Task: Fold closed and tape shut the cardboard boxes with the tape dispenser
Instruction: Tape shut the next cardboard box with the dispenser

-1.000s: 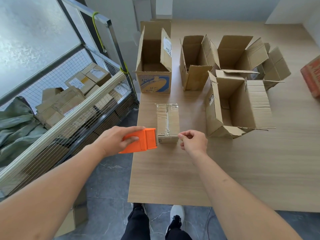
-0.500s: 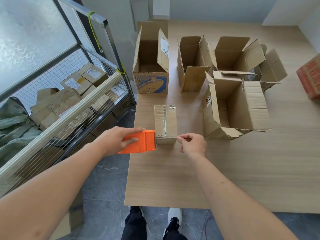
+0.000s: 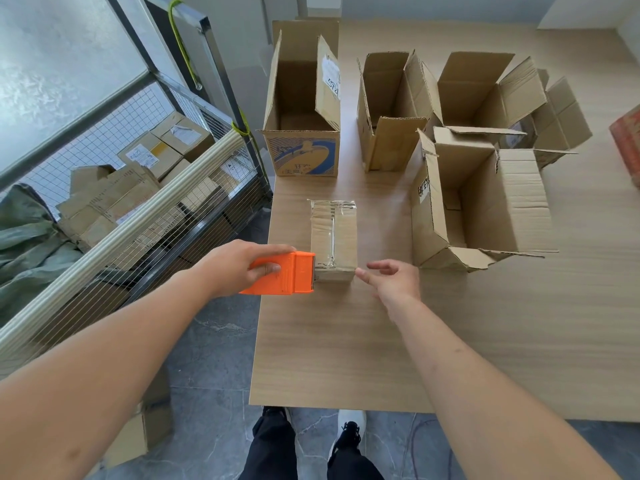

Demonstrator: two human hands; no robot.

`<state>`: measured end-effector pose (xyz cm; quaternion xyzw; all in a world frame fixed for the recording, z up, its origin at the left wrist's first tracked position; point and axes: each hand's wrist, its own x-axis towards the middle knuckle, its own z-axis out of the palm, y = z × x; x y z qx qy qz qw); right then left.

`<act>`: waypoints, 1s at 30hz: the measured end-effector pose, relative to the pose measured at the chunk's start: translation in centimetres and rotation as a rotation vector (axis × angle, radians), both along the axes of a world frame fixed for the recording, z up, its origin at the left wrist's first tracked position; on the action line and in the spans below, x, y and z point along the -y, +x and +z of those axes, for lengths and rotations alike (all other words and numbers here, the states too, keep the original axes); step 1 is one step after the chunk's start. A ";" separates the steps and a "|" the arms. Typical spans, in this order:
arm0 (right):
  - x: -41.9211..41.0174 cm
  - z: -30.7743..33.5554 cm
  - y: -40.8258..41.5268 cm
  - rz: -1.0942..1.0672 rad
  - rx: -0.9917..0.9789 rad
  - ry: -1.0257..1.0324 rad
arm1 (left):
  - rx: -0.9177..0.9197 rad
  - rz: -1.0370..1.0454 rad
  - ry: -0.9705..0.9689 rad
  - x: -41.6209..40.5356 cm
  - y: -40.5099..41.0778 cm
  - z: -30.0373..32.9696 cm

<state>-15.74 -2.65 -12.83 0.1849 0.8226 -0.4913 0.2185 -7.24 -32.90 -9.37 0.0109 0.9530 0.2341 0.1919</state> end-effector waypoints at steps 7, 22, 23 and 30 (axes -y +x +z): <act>0.8 -0.1 1.5 0.669 -0.746 0.205 | 0.004 0.017 0.014 -0.4 -0.1 -0.1; 4.1 1.2 1.8 0.792 -0.775 0.422 | -0.035 0.080 0.075 -1.0 0.8 -1.0; 4.4 1.2 1.9 0.803 -0.787 0.396 | -0.036 0.086 0.078 -1.0 0.8 -1.0; 5.2 0.3 3.1 0.760 -0.835 0.530 | 0.010 0.099 0.147 0.0 1.3 -1.4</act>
